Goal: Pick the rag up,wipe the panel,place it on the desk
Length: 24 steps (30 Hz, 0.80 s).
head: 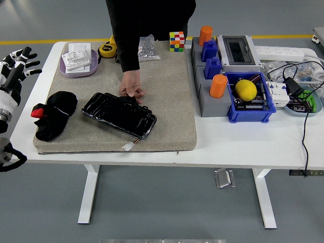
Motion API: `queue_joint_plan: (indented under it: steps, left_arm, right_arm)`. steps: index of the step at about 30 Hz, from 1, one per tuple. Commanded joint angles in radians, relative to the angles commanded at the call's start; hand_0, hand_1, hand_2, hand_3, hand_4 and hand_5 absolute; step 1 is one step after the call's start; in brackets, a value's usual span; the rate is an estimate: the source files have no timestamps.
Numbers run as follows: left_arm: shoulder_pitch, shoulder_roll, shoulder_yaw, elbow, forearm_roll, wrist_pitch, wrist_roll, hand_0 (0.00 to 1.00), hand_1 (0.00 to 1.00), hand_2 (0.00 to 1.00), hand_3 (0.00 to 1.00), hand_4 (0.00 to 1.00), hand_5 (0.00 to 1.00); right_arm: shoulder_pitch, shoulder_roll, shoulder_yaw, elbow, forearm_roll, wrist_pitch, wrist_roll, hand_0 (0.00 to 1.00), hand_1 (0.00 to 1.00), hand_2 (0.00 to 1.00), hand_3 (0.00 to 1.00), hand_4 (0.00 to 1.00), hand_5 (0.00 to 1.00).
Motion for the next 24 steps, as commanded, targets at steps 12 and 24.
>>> queue_joint_plan:
  steps: [12,24]
  left_arm:
    - [-0.033,0.004,-0.052,0.035,0.451,-0.024,0.139,0.650,0.833,0.828,0.784,0.896,0.516]
    - [-0.075,-0.019,-0.033,0.094,0.942,-0.106,0.311,0.694,0.894,0.896,0.831,0.953,0.507]
  right_arm:
    - [0.000,-0.004,0.011,0.003,-0.005,0.001,0.001,0.708,0.585,0.653,0.577,0.994,0.524]
    - [0.002,-0.013,0.031,0.006,-0.015,0.001,0.003,0.708,0.586,0.653,0.576,0.995,0.525]
